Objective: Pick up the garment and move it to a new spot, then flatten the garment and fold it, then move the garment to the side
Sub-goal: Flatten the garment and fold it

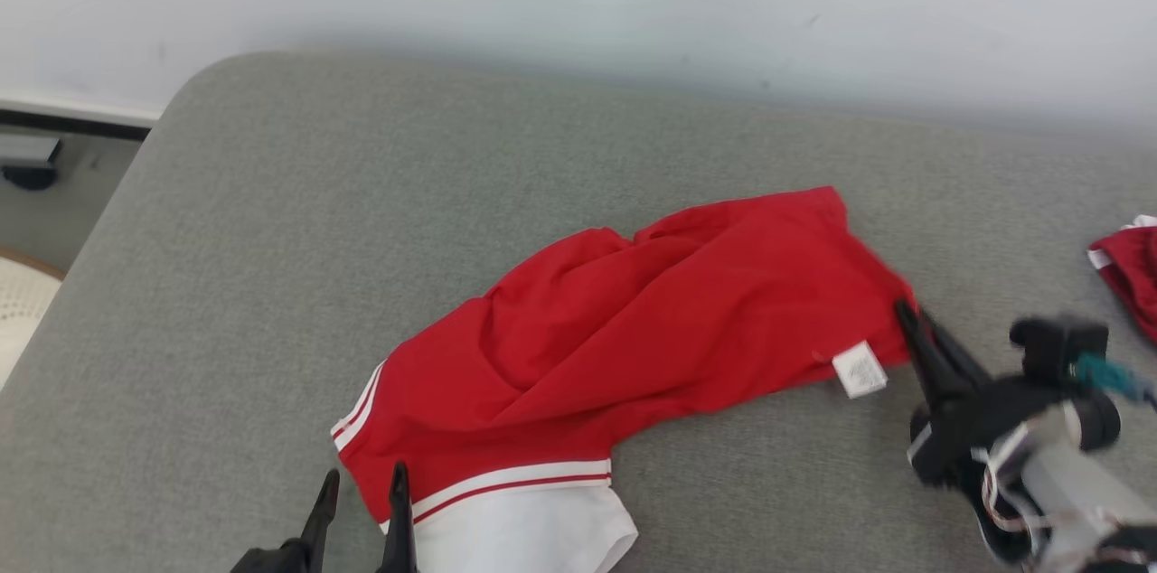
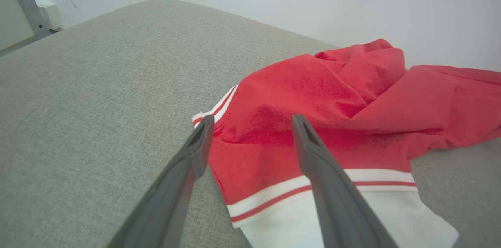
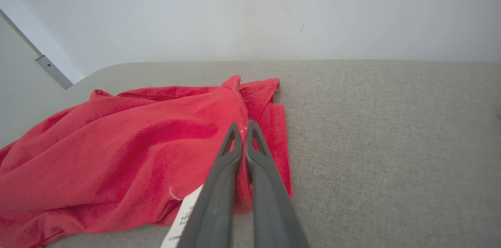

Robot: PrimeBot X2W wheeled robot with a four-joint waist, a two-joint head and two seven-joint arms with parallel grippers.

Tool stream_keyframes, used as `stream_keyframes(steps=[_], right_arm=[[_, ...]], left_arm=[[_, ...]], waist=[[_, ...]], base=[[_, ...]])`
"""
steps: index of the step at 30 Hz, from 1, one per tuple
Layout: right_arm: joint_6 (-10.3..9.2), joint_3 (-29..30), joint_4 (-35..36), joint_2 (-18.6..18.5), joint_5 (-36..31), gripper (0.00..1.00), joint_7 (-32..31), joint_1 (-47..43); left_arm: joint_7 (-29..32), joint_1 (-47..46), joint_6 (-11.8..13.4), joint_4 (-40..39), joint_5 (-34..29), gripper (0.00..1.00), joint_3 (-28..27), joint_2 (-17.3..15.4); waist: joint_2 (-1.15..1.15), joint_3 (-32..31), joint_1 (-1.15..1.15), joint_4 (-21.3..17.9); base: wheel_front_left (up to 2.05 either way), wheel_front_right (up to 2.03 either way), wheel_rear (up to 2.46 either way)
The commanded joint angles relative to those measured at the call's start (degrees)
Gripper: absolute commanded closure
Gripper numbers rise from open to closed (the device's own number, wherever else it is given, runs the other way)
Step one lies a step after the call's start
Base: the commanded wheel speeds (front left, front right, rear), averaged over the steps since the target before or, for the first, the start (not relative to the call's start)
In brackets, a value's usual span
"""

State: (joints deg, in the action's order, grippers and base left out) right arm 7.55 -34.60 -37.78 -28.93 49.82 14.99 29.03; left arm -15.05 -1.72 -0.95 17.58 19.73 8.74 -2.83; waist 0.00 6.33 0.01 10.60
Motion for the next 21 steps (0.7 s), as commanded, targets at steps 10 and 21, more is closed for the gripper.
stream_keyframes(steps=[10, 21], right_arm=[[-0.11, 7.0, 14.6, -4.4, -1.9, 1.00, -0.2, -20.6], [-0.11, 16.6, 15.7, 3.2, -13.5, 0.00, -0.7, -29.5]], left_arm=[[-0.1, 3.3, -1.0, 0.8, 0.1, 0.00, -0.3, -0.1], [-0.1, 6.6, -2.0, 2.9, 0.4, 0.00, 0.4, -0.1]], waist=[[0.00, -1.8, -0.01, -4.0], [0.00, -3.7, -0.01, -4.9]], base=[[0.00, 0.00, 0.00], [0.00, 0.00, 0.00]])
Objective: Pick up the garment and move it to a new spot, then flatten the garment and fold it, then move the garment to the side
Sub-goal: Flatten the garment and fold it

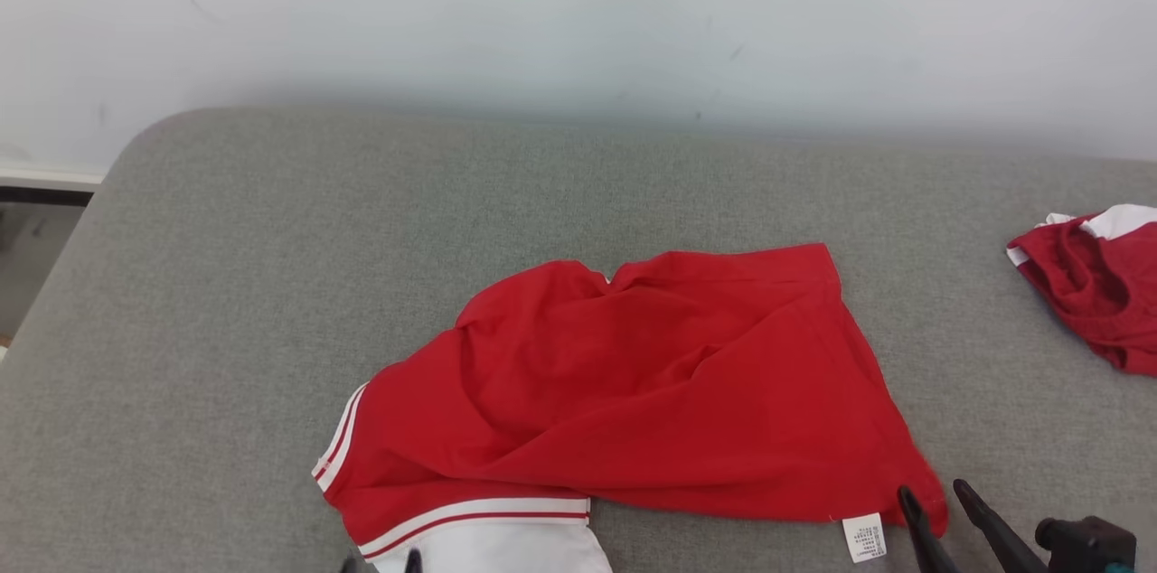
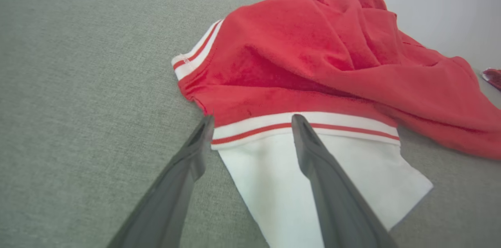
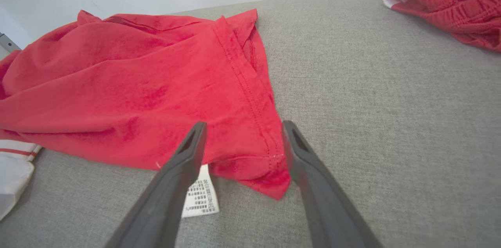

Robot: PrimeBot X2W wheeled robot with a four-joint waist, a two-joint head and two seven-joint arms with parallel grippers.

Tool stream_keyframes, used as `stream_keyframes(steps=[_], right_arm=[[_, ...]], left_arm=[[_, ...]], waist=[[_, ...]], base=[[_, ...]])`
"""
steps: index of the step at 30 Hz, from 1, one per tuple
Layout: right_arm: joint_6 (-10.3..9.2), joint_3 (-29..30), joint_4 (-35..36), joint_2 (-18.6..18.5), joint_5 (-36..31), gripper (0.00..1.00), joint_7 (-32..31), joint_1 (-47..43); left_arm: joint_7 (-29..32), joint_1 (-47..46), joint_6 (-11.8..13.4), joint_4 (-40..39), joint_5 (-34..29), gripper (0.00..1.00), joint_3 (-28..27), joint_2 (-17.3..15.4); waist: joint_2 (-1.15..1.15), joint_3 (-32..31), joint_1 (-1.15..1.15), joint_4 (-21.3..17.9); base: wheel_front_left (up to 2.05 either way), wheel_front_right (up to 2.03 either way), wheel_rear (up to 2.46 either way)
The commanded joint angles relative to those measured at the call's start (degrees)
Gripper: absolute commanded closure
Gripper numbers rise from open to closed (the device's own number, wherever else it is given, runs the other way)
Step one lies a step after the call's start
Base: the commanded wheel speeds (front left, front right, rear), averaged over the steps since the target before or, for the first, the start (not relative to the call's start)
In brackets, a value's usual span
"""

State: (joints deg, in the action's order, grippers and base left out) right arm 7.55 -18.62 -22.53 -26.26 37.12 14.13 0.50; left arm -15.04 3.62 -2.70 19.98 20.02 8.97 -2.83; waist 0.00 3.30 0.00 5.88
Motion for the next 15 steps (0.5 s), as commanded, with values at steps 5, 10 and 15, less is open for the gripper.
stream_keyframes(steps=[5, 10, 15], right_arm=[[-0.11, 4.7, 1.7, 3.3, -4.8, 0.00, -0.8, -3.3], [-0.11, 8.7, 1.8, 5.6, -9.0, 0.00, -1.8, -4.0], [-0.11, 10.8, 0.2, 7.5, -12.1, 0.00, -2.6, -2.2]], left_arm=[[-0.2, 2.9, -1.3, 2.4, 0.3, 0.00, 2.3, -0.1], [-0.1, 3.3, -0.9, 5.0, 2.4, 0.00, 4.1, -0.1], [-0.2, 2.3, -0.5, 8.6, 4.7, 0.00, 6.3, -0.1]], waist=[[0.00, -1.1, 0.00, -0.6], [0.00, -0.1, 0.00, -0.9], [0.00, 0.8, 0.00, -0.9]], base=[[0.00, 0.00, 0.00], [0.00, 0.00, 0.00], [0.00, 0.00, 0.00]])
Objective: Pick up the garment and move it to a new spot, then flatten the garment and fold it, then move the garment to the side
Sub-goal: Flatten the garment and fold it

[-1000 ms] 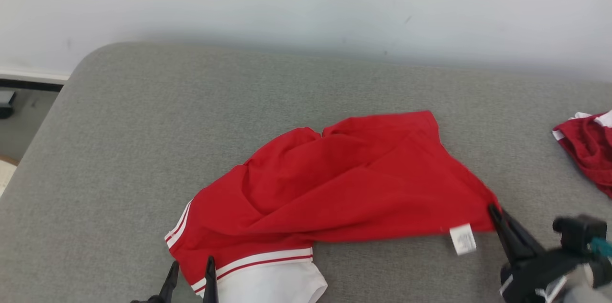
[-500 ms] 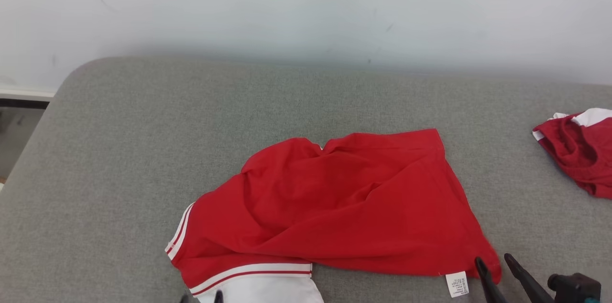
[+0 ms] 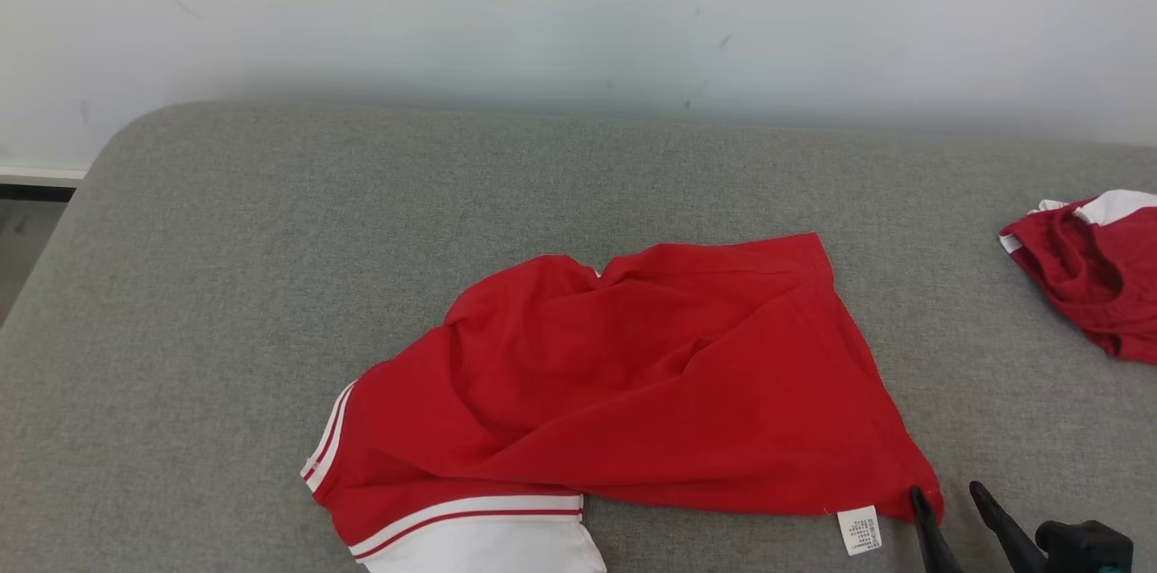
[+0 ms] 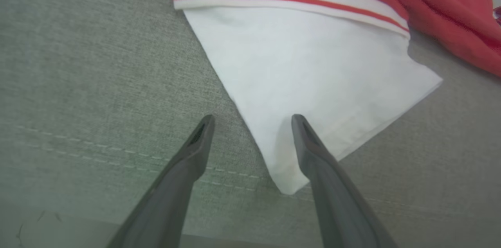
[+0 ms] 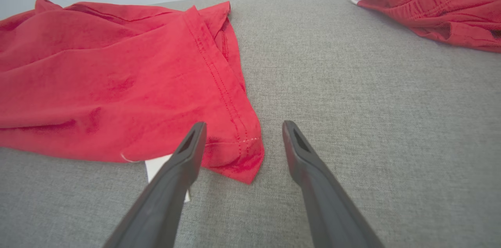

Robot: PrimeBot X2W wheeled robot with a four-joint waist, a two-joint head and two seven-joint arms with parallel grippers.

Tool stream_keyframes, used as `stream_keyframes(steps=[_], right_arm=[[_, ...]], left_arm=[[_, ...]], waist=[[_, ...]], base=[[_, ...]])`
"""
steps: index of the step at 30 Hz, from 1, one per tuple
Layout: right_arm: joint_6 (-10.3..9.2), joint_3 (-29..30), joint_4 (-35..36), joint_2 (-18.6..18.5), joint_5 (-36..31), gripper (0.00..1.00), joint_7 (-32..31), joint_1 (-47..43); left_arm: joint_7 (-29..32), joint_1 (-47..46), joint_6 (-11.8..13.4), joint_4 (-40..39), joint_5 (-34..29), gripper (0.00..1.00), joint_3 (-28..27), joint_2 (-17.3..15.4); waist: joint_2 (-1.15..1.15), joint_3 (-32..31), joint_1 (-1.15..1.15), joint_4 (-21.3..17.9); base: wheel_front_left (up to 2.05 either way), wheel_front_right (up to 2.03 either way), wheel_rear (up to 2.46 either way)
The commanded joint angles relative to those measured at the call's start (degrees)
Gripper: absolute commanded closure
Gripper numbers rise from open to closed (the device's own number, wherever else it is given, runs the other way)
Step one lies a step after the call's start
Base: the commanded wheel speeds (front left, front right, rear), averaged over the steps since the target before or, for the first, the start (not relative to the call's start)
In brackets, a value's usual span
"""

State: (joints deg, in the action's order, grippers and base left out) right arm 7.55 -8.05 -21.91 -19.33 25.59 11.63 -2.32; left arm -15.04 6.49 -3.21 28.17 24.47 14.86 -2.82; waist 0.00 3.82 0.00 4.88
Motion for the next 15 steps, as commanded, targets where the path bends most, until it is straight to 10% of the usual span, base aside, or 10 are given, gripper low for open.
stream_keyframes(steps=[1, 15], right_arm=[[-0.11, 0.5, -0.7, 1.0, -1.0, 0.00, -0.2, 1.1], [-0.11, 1.5, -7.7, 3.6, -4.7, 0.00, -0.4, 5.8]], left_arm=[[-0.1, -1.1, 0.1, 0.9, 0.7, 0.00, 0.8, -0.1], [0.3, -3.9, -1.2, 7.4, 8.0, 0.00, 7.3, 0.4]], waist=[[0.00, 0.4, 0.00, 0.2], [0.00, 1.8, 0.00, 0.9]], base=[[0.00, 0.00, 0.00], [0.00, 0.00, 0.00]])
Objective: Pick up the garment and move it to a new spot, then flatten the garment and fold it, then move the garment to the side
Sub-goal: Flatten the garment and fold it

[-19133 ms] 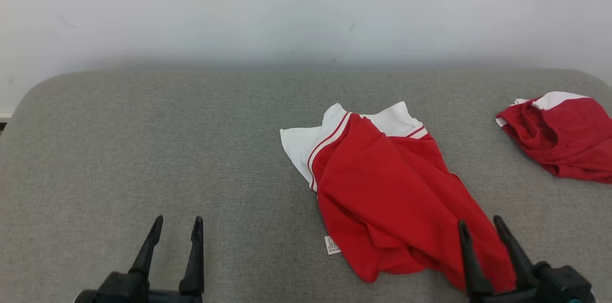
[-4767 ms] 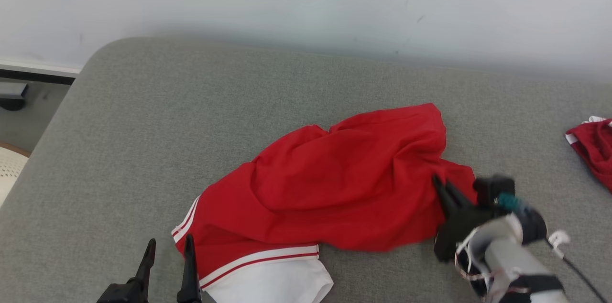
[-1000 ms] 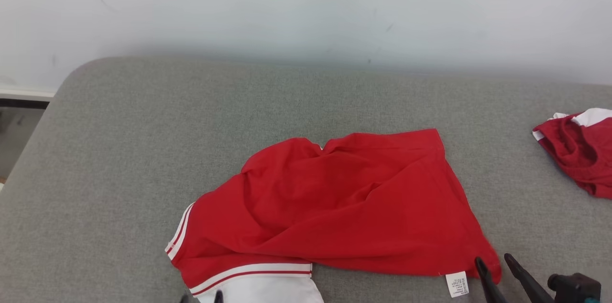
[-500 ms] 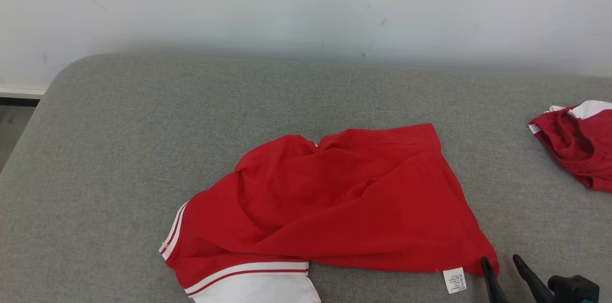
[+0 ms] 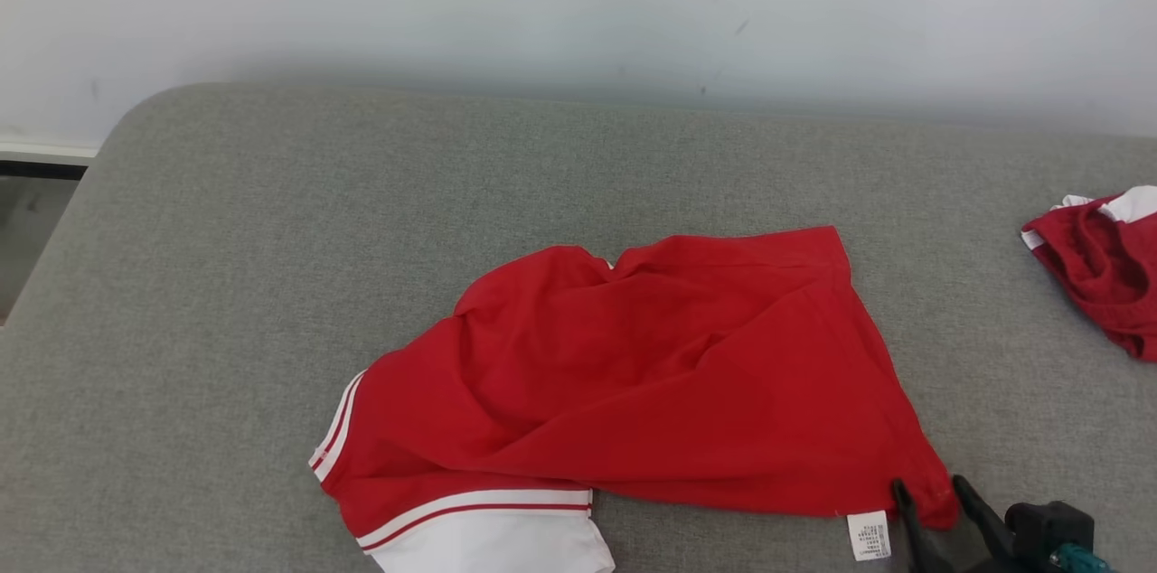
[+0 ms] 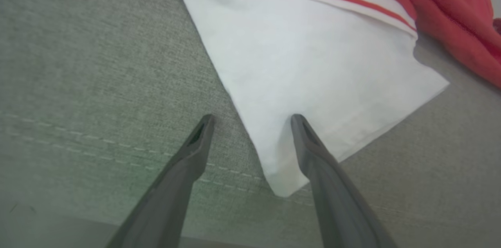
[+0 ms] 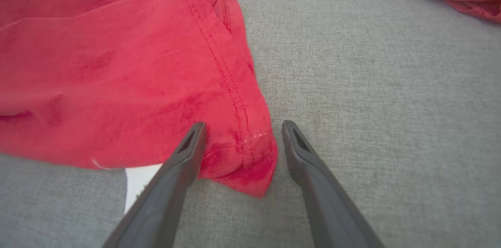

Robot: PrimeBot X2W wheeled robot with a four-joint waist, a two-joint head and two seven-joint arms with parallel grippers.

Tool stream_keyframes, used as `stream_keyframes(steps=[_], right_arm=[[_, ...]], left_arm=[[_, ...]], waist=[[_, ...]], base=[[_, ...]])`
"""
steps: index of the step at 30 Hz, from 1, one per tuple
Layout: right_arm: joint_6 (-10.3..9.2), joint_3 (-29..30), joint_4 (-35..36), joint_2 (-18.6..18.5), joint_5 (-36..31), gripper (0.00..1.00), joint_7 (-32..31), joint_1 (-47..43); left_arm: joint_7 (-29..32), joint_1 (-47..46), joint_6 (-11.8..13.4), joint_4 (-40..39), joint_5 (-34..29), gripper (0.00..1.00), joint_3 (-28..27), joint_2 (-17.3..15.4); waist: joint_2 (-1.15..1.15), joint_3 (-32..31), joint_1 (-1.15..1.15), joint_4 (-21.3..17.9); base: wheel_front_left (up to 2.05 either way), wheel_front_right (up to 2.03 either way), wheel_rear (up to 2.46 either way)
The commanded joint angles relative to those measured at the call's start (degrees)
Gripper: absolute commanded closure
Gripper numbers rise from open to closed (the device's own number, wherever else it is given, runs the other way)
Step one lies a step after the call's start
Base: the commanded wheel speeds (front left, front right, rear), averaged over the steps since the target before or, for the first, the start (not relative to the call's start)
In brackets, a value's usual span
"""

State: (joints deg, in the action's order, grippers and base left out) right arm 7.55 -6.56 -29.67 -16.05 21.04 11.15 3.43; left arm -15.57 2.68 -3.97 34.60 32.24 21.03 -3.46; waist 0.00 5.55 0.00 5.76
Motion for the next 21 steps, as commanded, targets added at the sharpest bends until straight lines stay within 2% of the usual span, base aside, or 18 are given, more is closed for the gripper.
stream_keyframes(steps=[1, 3, 4, 5, 6, 7, 10, 13, 21], right_arm=[[-0.11, 0.0, -0.8, 0.5, -0.5, 0.00, -0.1, 0.4], [-0.11, -0.1, -2.6, 0.7, -1.3, 0.00, -0.3, 1.1], [-0.11, -0.2, -3.5, 0.9, -1.7, 0.13, -0.6, 1.3], [-0.11, -0.4, -4.3, 1.1, -1.9, 0.66, -0.6, 1.5], [-0.11, -0.6, -4.7, 1.5, -2.0, 0.95, -0.3, 1.8], [-0.11, -0.8, -5.0, 1.7, -2.0, 1.00, 0.1, 2.2], [-0.11, -0.7, -4.9, 1.6, -2.2, 1.00, 1.3, 2.4], [-0.11, -0.2, -3.3, 1.5, -2.0, 1.00, 2.4, 1.6], [-0.11, 1.0, 5.2, -1.0, 0.0, 1.00, 2.2, -3.9]], left_arm=[[0.9, -0.2, -0.5, 1.8, 0.8, 0.00, 1.7, 1.1], [1.5, -0.9, -0.7, 3.8, 1.7, 0.00, 3.0, 1.1], [1.7, -1.1, -0.8, 4.5, 2.4, 0.00, 3.5, 1.2], [2.0, -1.6, -1.0, 5.3, 3.5, 0.00, 3.9, 1.2], [2.6, -2.2, -1.1, 6.3, 3.7, 0.46, 4.7, 1.2], [2.5, -2.8, -1.4, 6.7, 3.9, 0.99, 5.3, 1.4], [1.8, -4.1, -1.9, 6.7, 5.2, 1.00, 5.6, 1.5], [0.8, -4.5, -1.4, 4.7, 6.0, 1.00, 3.2, 1.1], [0.4, -0.9, -1.5, -10.6, 4.3, 1.00, -9.4, 0.5]], waist=[[0.00, 0.0, 0.00, 0.1], [0.00, -0.3, 0.00, 0.2], [0.00, -0.4, 0.00, 0.2], [0.00, -0.5, 0.00, 0.3], [0.00, -0.7, 0.00, 0.3], [0.00, -0.8, 0.00, 0.3], [0.00, -1.3, 0.00, 0.4], [0.00, -1.8, 0.00, 0.5], [0.00, -2.5, 0.00, 0.8]], base=[[0.00, 0.00, 0.00], [0.00, 0.00, 0.00], [0.00, 0.00, 0.00], [0.00, 0.00, 0.00], [0.00, 0.00, 0.00], [0.00, 0.00, 0.00], [0.00, 0.00, 0.00], [0.00, 0.00, 0.00], [0.00, 0.00, 0.00]])
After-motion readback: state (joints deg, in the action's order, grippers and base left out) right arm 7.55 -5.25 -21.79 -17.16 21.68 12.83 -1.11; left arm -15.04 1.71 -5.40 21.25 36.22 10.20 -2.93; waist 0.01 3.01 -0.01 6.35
